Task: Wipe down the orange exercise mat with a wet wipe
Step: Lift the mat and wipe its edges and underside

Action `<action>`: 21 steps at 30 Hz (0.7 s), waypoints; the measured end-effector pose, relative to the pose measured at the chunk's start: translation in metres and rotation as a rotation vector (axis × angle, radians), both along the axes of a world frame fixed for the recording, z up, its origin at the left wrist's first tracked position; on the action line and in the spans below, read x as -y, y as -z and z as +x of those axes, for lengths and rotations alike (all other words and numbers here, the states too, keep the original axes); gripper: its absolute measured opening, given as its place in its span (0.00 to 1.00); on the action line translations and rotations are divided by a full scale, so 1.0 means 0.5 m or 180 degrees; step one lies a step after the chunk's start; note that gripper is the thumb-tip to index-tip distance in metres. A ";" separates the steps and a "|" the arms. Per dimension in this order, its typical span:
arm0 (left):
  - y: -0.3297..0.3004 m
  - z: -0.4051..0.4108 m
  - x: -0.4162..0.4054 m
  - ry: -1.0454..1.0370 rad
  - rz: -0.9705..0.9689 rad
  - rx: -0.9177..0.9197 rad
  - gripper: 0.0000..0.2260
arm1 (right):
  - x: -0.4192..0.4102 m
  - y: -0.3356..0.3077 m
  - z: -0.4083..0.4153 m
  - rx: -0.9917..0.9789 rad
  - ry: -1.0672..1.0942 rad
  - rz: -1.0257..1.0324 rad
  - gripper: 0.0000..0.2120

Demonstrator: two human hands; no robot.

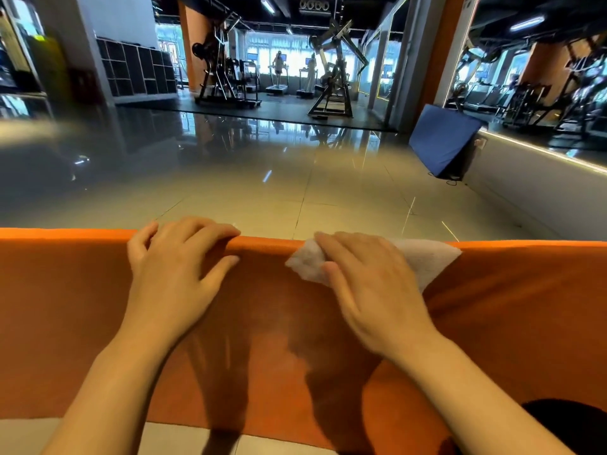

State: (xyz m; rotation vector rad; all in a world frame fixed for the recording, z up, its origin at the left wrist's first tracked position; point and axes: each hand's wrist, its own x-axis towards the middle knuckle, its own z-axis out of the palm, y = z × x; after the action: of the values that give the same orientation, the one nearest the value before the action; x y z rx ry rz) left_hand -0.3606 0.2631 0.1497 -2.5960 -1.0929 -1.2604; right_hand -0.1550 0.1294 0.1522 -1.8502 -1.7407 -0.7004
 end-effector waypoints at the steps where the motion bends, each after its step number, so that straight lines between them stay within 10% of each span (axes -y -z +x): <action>1: 0.004 0.003 0.000 0.0049 -0.0035 0.0048 0.16 | 0.019 0.004 0.031 -0.0045 0.0112 -0.0049 0.22; 9: 0.012 0.005 0.013 0.0057 0.0040 0.0215 0.14 | 0.114 0.009 0.193 -0.0605 0.0783 0.0150 0.24; 21: 0.008 -0.028 0.047 0.0215 0.0123 0.0210 0.13 | -0.082 -0.007 -0.120 -0.0122 0.0148 0.0238 0.19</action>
State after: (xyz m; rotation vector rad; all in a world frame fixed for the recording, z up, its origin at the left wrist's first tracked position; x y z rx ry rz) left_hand -0.3746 0.2397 0.1455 -2.6010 -0.9880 -1.3763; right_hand -0.2150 0.1706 0.1558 -1.8467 -1.6300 -0.7333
